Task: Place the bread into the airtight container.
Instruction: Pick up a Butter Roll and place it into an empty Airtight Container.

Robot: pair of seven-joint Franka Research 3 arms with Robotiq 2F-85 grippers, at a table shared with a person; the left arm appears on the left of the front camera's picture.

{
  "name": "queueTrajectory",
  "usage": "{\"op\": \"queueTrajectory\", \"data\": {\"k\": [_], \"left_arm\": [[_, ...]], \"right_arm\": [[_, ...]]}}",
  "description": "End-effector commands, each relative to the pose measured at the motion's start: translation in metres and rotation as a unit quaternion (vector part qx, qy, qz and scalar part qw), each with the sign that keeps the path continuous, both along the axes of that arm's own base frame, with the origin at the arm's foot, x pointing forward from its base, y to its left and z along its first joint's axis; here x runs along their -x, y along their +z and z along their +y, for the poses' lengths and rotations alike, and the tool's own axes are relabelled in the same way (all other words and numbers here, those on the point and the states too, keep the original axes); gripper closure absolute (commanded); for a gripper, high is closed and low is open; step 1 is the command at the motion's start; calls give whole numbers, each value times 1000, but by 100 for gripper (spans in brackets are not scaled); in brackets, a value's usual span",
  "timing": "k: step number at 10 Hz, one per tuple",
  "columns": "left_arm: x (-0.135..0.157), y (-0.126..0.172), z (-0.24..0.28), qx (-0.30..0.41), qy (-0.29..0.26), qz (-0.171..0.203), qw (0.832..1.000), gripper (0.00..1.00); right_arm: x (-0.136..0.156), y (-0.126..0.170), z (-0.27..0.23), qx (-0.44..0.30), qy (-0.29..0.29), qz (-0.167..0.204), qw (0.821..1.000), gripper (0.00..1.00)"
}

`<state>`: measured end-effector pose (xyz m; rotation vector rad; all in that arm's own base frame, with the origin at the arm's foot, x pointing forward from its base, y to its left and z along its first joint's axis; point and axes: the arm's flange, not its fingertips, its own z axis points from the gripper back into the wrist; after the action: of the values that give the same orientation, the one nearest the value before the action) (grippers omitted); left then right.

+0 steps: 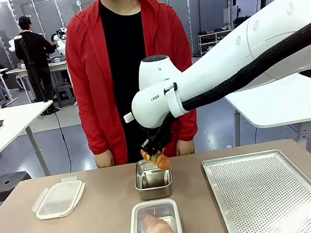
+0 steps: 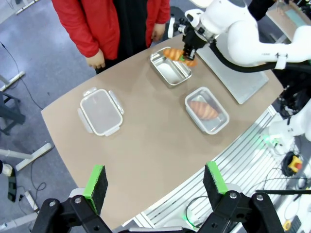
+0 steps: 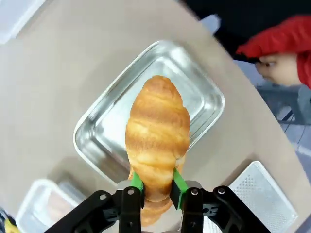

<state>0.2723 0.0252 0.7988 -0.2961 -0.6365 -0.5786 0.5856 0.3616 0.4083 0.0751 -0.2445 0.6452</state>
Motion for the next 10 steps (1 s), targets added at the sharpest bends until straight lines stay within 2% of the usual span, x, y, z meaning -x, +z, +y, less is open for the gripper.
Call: {"op": "queueTrajectory", "data": {"k": [1,5,6,7,8,9,10], "left_arm": [[0,1,0,0,-9,-6,1000,0],[0,1,0,0,-9,-6,1000,0],[0,1,0,0,-9,-6,1000,0],[0,1,0,0,-9,-6,1000,0],[0,1,0,0,-9,-6,1000,0],[0,1,0,0,-9,-6,1000,0],[0,1,0,0,-9,-6,1000,0]], "right_arm": [[-11,-17,7,-23,-77,-19,997,77],[-17,-47,20,-41,-80,27,996,77],[-16,-55,24,-40,-77,37,996,70],[-13,-58,25,-37,-81,50,995,40],[-12,-57,25,-35,-82,47,995,33],[-9,-59,26,-35,-85,55,994,4],[-7,-60,26,-29,-85,60,994,0]]}}
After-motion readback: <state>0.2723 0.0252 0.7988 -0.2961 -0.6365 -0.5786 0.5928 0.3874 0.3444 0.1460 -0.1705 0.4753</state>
